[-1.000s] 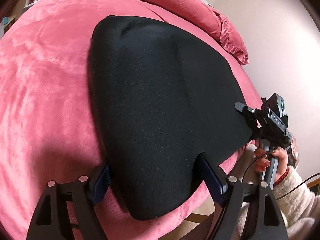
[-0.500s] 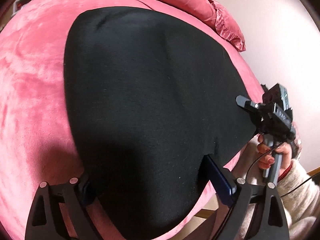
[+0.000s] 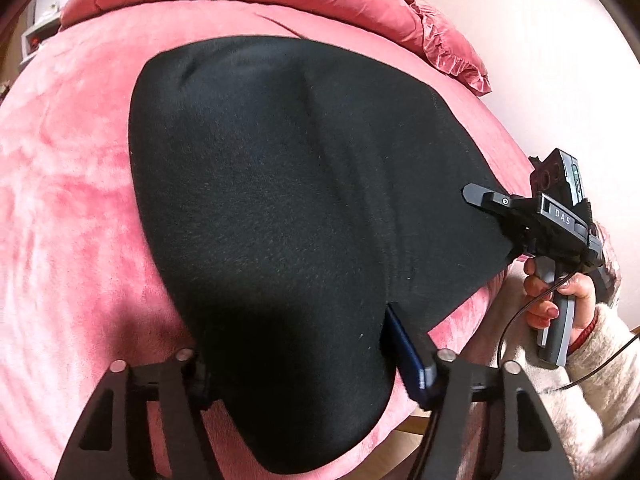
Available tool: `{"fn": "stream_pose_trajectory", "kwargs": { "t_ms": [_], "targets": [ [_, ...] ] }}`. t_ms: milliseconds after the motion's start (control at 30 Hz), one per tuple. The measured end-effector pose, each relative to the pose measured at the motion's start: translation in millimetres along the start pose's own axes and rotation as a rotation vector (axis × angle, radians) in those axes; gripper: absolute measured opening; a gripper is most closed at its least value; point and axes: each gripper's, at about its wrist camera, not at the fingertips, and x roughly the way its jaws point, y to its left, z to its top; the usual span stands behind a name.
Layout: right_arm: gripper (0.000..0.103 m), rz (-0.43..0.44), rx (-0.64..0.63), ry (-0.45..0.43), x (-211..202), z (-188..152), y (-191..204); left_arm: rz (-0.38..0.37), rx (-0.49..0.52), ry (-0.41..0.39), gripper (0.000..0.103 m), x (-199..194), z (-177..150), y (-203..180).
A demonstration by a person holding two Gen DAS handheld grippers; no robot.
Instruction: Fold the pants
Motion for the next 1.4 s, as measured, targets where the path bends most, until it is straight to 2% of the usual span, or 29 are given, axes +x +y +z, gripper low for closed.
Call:
{"fn": "stream_pose_trajectory", "kwargs": {
  "t_ms": [133,233,500,733,1000,1267,1400],
  "targets": [
    [0.055,-0.004,-0.041,-0.028,-5,1,11,0.051,0.037,-0.036,0.056,-10,0,-12],
    [0.051,-0.008,-0.083,-0.052,-10,2,24,0.087,0.074,-0.055,0.053,-15,3,-23],
    [0.048,0.025,-0.156,-0.086,-9,15,60,0.177,0.146,-0.126,0.052,-37,17,-30],
    [0.048,0.049,-0.180,-0.105,15,45,81,0.244,0.157,-0.179,0.052,-50,49,-6],
    [0.048,0.055,-0.186,-0.126,57,102,108,0.310,0.166,-0.236,0.052,-49,112,32],
    [0.048,0.047,-0.178,-0.133,98,146,109,0.375,0.183,-0.266,0.052,-22,160,63],
    [0.048,-0.008,-0.163,-0.111,125,155,93,0.400,0.167,-0.224,0.054,8,173,74]
  ]
}}
